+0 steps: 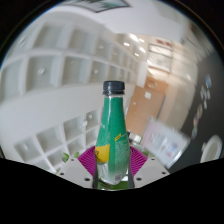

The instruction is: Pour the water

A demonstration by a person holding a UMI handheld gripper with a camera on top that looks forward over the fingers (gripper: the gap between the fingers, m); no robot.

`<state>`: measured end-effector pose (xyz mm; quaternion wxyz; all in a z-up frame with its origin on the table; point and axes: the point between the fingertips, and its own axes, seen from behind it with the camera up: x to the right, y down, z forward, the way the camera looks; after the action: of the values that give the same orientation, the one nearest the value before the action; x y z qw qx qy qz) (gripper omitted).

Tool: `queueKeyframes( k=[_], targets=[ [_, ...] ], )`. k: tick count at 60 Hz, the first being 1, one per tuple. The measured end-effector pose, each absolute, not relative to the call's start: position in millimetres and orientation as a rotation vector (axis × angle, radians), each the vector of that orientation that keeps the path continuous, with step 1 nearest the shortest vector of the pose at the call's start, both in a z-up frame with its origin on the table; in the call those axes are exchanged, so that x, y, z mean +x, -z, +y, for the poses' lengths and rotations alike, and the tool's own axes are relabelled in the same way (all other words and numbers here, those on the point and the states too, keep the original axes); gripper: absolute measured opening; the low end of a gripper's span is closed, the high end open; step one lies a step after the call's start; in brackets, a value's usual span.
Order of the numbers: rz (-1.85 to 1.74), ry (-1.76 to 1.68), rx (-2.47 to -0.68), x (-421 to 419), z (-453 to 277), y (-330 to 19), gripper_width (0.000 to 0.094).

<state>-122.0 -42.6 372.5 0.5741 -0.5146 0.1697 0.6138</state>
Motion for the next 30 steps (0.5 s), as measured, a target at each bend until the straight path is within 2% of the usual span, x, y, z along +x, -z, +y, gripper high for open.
queueKeyframes(
  k=[4,12,13,14,22,30],
  targets=[
    [0.233,-1.2,-1.19,-89.6,-55.6,-403.4,0.0408],
    [0.067,-0.735,-1.196,-36.7,-45.6,-408.5,0.0408],
    [0.05,-0.689,-1.2,-10.8,-56.9,-408.6,0.0408],
    [0.048,-0.641,-1.208,-22.2,-46.4,-406.3,0.0408],
    [-0.005,-0.268,-1.344,35.5,-15.6,-342.4,0.0409],
    [-0.096,-0.08,-1.556,63.4,18.8,-234.7,0.0408]
  ],
)
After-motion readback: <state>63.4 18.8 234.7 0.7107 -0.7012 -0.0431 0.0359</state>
